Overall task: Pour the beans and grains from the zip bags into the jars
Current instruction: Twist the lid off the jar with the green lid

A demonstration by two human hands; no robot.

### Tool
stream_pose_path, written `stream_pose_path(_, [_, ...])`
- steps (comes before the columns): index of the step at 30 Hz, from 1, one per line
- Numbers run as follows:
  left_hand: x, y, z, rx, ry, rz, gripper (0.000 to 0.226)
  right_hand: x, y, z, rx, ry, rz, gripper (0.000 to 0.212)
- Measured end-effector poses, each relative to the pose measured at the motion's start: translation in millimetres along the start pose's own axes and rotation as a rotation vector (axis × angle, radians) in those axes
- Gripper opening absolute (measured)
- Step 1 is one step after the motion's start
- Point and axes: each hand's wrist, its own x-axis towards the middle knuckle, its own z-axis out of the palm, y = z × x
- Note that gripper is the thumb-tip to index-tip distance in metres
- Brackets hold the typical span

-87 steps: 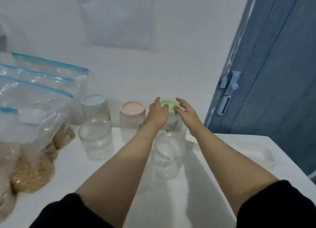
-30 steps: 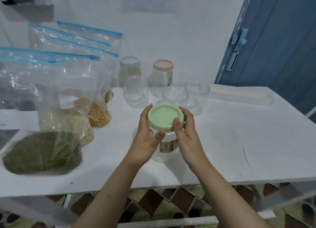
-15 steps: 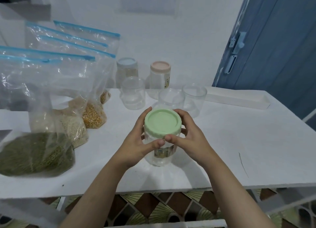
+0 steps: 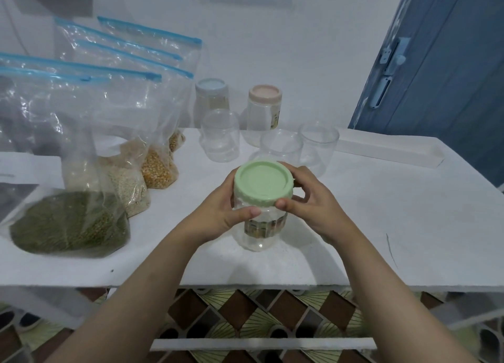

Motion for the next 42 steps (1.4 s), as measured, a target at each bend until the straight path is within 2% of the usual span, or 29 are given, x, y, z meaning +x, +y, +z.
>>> stream_pose_path(4, [-2.1,6.5,-5.0,0.088,0.030,-0.012,0.093,-3.0,-0.2,-4.8,-0.024,0.020,0.025,0.070])
stream_pose_path(8, [-4.7,17.4,-14.2,0.290,0.083,0.019,0.084,-9.8,3.2,-4.4,-0.059,0.056,0.034,0.056])
stream_pose_path(10, [-4.9,21.3,-17.8,0.310,0.105,0.018,0.085,-12.4,-1.5,-1.6,-0.060,0.052,0.052,0.060])
stream_pose_path(14, [-5.6,19.0,-17.3,0.249,0.122,0.026,0.086,-10.6,-9.9,9.4,-0.141,0.099,0.047,0.080])
stream_pose_path(20, [-10.5,14.8,-13.1,0.151,0.145,0.018,0.089,-13.0,-6.3,3.5,0.032,0.164,0.062,0.051])
stream_pose_path(24, [-10.6,18.2,-8.8,0.116,0.150,0.031,0.089,-11.1,-11.4,13.9,-0.175,0.134,0.040,0.066])
stream_pose_path(29, [-12.0,19.4,-9.0,0.103,0.158,0.033,0.089,-12.4,-6.9,3.8,0.011,0.182,0.064,0.054])
stream_pose_path(33, [-11.3,16.7,-7.1,0.071,0.155,0.046,0.087,-12.3,-15.4,13.3,-0.187,0.142,0.042,0.076])
stream_pose_path(35, [-11.6,16.7,-7.0,0.074,0.158,0.050,0.085,-11.6,-13.5,12.4,-0.170,0.167,0.046,0.081])
stream_pose_path(39, [-12.1,17.5,-6.9,0.070,0.156,0.053,0.080,-15.0,-5.8,4.2,-0.004,0.178,0.079,0.071])
stream_pose_path(42, [-12.2,16.3,-4.6,0.048,0.152,0.064,0.080,-14.1,-11.0,16.2,-0.126,0.158,0.068,0.070])
